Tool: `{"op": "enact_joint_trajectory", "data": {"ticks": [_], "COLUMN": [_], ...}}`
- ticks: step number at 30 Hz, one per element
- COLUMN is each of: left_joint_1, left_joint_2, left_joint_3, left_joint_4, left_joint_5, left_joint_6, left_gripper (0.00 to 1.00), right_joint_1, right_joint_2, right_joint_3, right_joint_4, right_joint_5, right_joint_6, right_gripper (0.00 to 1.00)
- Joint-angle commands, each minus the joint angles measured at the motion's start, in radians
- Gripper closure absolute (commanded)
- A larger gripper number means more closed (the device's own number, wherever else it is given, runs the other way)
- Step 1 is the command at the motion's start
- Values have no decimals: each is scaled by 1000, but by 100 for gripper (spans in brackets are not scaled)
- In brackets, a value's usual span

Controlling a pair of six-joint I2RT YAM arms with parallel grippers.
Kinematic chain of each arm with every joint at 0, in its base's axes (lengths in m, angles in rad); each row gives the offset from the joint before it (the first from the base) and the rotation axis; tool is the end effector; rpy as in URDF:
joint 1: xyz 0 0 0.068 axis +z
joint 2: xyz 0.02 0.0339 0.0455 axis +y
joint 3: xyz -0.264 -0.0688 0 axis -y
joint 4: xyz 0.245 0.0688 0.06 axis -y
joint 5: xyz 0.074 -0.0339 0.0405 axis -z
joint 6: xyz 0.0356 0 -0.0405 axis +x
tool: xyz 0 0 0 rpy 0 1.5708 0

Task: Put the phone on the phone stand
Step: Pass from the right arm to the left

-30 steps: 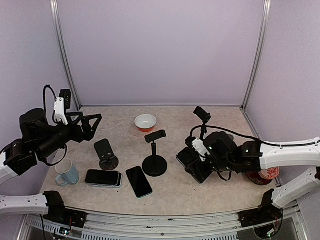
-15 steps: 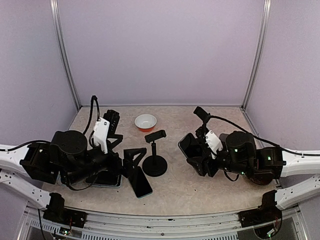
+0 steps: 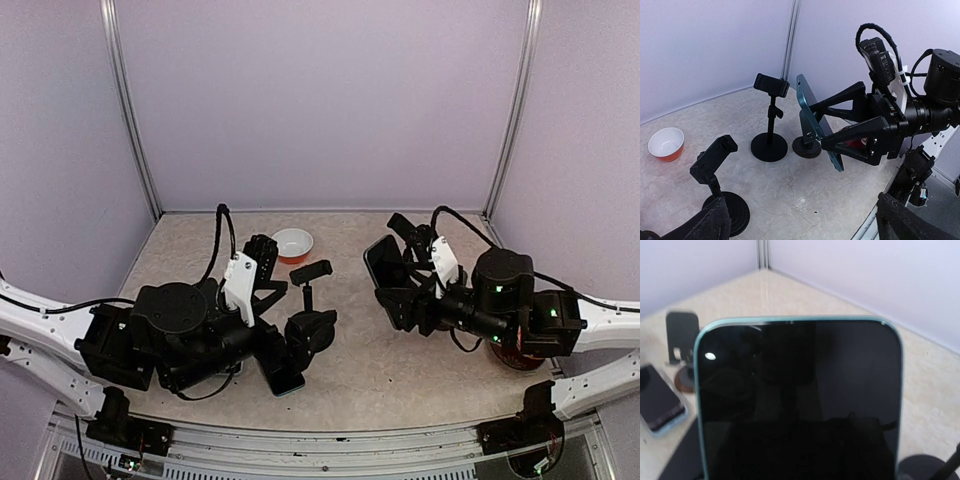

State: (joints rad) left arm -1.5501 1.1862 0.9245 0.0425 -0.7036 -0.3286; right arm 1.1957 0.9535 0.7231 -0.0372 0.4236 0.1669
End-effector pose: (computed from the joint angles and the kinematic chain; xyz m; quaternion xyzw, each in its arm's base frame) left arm 0.0287 -0.2713 0.3308 0.2435 0.7236 -0.3153 0.5636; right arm 0.0950 0.2013 0.3031 -0.2715 0.7395 0.2436 0.5658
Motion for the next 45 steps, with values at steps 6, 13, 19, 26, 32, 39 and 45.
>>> {"op": "enact_joint_trajectory", "data": {"ticks": [6,13,19,26,32,39,45], "left_joint_1": [-2,16,23,39,60,81,88], "left_joint_2": [176,244,221,256,267,278,296], "left_joint_3": [44,75,23,49,53,51,61], "left_joint_4": [145,188,322,319,313,316,329], "left_joint_5": [-20,-24,28,3,-37,-52,-39], "left_joint_6": [20,20,59,47,23,11,14], "left_gripper": [1,1,1,1,1,2,8], "right_joint_1": [14,43,72,109,133,160,175], "right_joint_2": [-30,-7,5,39,54,71,95], "right_joint_3": [80,79,51,61,62,62,64], "right_joint_4": [203,292,345,365,369,379,396], "right_joint_5": [-51,-49,-18,-1,12,19,18], "right_joint_6": [142,173,177,167,173,176,174], "right_gripper": [57,57,56,55,55,54,54]}}
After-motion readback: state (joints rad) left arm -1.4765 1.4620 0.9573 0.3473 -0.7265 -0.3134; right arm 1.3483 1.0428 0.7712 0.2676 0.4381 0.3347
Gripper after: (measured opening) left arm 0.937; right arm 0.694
